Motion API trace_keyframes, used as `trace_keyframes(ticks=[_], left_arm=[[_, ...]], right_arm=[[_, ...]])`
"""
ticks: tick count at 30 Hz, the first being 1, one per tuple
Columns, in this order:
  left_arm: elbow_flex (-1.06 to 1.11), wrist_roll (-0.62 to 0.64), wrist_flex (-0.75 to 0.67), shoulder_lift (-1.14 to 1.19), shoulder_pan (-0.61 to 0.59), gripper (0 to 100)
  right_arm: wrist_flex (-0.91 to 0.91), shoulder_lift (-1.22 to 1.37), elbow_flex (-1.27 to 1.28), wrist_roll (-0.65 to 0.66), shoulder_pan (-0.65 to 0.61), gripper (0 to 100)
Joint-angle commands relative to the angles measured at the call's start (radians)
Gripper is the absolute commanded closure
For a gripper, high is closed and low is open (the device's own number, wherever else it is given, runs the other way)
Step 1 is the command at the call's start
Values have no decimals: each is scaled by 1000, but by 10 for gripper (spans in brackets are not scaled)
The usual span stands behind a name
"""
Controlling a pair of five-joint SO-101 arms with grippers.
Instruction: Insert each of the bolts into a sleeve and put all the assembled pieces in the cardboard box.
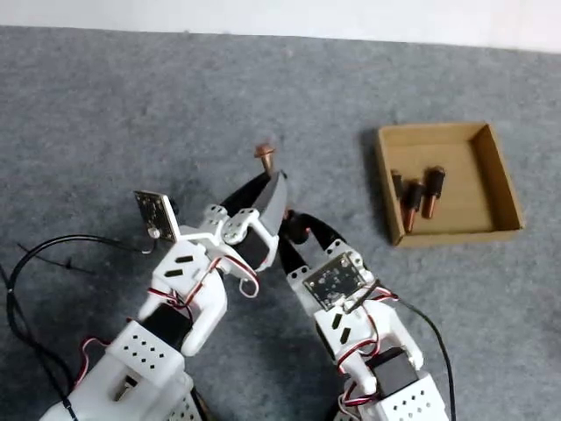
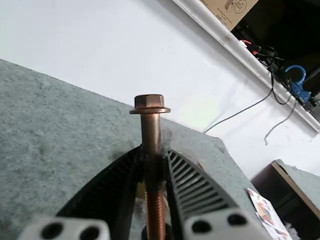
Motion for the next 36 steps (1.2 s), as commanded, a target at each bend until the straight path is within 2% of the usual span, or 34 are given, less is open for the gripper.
trace_keyframes(ticks=[1,4,7,31,33,36], left_arm=[[-1,52,0,-24,19,996],[-5,52,0,-19,19,996],[-7,52,-3,-19,19,996],[1,48,5,-18,18,996],[-10,48,64,-18,18,996],[-71,48,227,-16,18,996]], right_arm=[[-2,-21,84,3,28,993],[-2,-21,85,-11,35,993],[1,-21,85,-109,31,993],[1,-21,88,44,35,993],[5,-21,90,48,36,993],[68,-21,82,46,38,993]])
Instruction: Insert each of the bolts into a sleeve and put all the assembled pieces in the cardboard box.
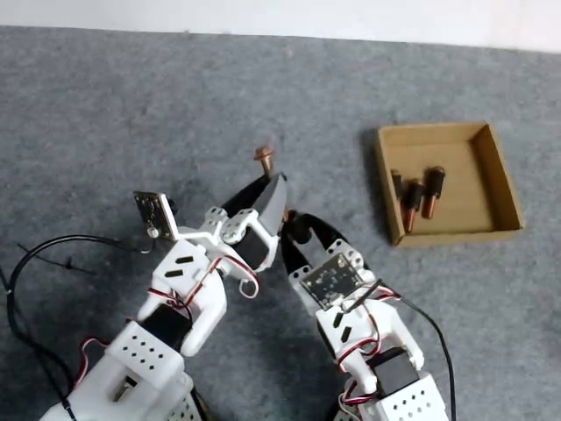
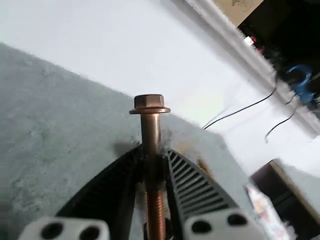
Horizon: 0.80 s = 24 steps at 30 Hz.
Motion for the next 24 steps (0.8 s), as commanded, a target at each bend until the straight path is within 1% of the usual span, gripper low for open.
trace_keyframes(ticks=[1,3,6,9,11,13,15,20,24], left_arm=[[-96,6,227,-15,5,996],[-130,6,299,-4,-25,996],[-176,6,327,96,-94,996],[-262,6,328,278,-176,996],[-332,2,330,430,-208,996],[-409,-44,348,579,-223,996],[-498,-69,405,713,-252,996],[-714,-68,559,943,-348,996],[-828,-69,617,1087,-404,996]], right_arm=[[48,-21,82,6,19,993],[54,-21,82,6,19,993],[54,-21,84,6,36,993],[56,-21,90,6,74,993],[58,-19,90,5,99,993],[58,-19,90,-23,127,993],[58,-19,90,-52,160,993],[91,-19,91,-52,194,993],[108,-19,91,-52,197,993]])
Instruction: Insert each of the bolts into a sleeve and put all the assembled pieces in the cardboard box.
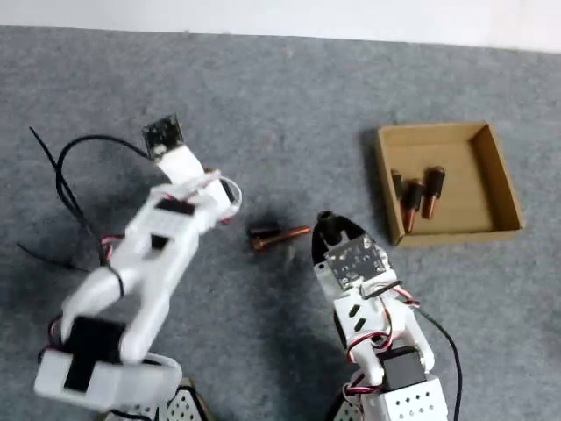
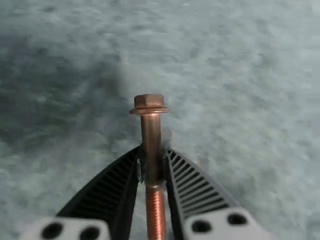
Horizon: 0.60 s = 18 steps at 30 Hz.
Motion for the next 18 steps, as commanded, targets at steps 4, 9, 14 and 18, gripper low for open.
trace_keyframes(ticks=[4,9,14,18], left_arm=[[-243,-9,46,229,-113,996],[-401,-9,138,407,-163,996],[-567,-8,305,512,-165,996],[-595,-8,328,522,-171,994]], right_arm=[[2,-18,91,-12,16,993],[2,-18,91,-12,38,993],[2,-18,91,-12,38,993],[2,-18,91,-12,38,993]])
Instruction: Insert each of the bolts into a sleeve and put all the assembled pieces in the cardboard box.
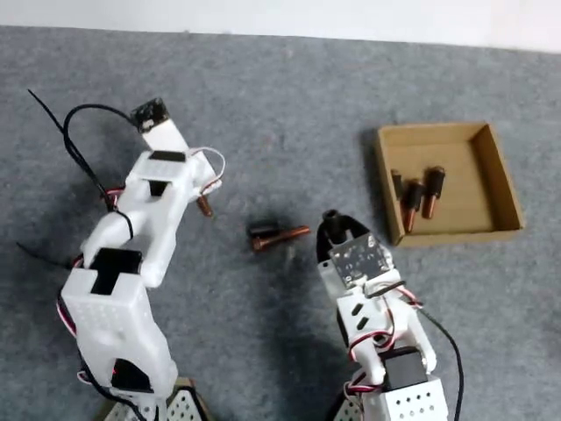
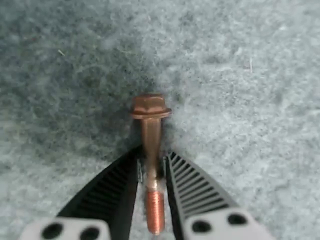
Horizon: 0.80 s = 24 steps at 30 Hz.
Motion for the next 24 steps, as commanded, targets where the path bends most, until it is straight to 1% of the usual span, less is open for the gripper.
trace_keyframes(ticks=[1,3,6,8,11,16,24], left_arm=[[-62,-8,14,8,-27,982],[-62,-9,14,8,-27,915],[-56,-8,14,8,-24,777],[-56,-8,14,12,-25,735],[-67,-9,8,13,-30,734],[-68,-12,-44,13,-36,734],[-133,-14,-5,16,-62,734]], right_arm=[[1,-18,91,-12,10,993],[1,-18,91,-11,10,993],[1,-18,91,-11,10,993],[1,-18,91,-11,10,993],[1,-18,91,-11,10,993],[1,-18,91,-11,10,993],[1,-18,91,-11,10,993]])
